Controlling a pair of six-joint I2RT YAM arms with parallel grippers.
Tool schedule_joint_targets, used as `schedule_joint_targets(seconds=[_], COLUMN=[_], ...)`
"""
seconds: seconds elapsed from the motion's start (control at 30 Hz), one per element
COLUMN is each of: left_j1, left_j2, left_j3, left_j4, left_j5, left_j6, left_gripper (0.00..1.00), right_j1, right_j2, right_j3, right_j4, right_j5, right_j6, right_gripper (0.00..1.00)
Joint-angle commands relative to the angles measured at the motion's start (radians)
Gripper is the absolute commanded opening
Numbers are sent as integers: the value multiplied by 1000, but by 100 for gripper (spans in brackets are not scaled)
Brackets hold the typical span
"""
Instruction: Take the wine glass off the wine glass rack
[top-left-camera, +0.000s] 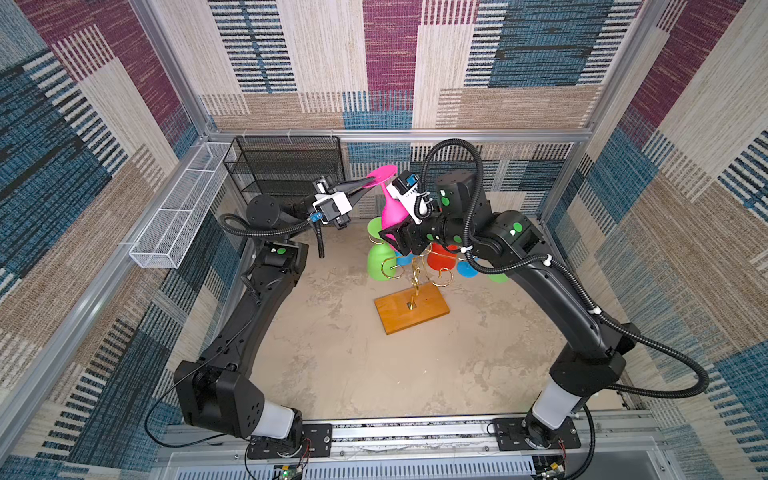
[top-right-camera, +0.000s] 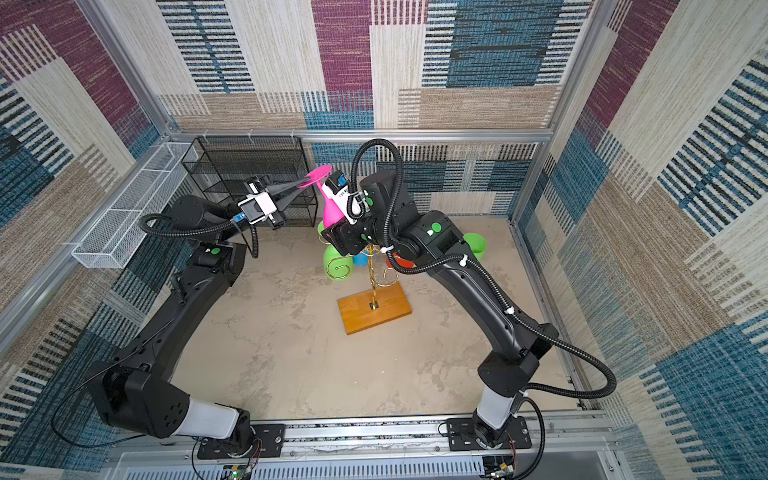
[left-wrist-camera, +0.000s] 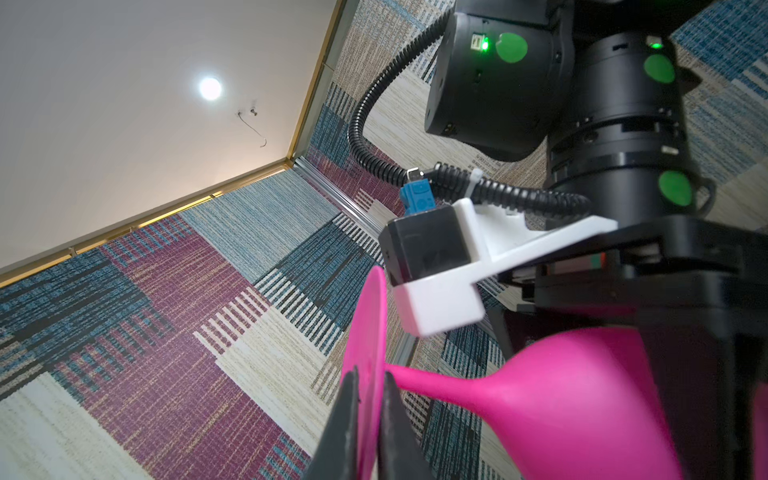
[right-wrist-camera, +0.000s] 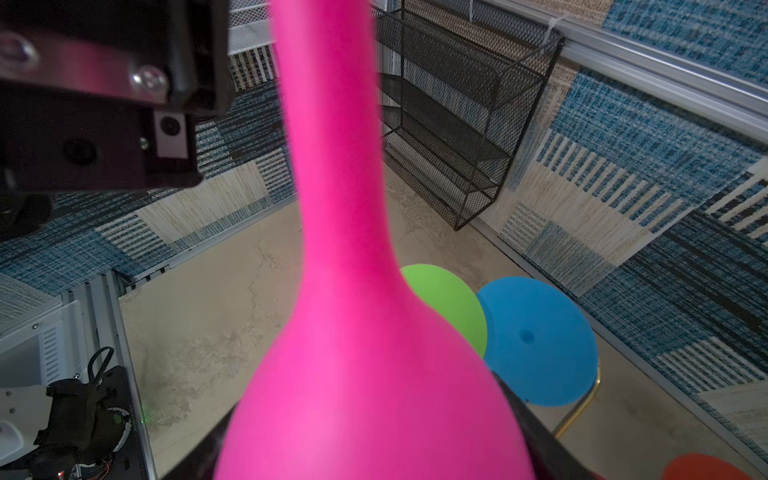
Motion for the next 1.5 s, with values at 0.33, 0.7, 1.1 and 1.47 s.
schedule_joint_targets(seconds=[0.33,0.7,1.1,1.47], left_j1=[-3,-3,-3,-3], left_j2=[-31,-115,-148,-163], left_j3=[-32,-160,-257,-274], left_j4=[49,-50,31,21], left_j5=[-188,-550,-570,-525], left_j6=[-109,-592,-782,-775], left_gripper=[0,0,0,0], right_j1=[1,-135,-156,-156], right_j2=[-205,-597,-599,-412], right_j3=[-224,-669,-757,-649], right_j4=[322,775,810,862], right_j5=[-30,-87,-54,-116], right_j6=[72,269,358,368], right_gripper=[98,99,72,66])
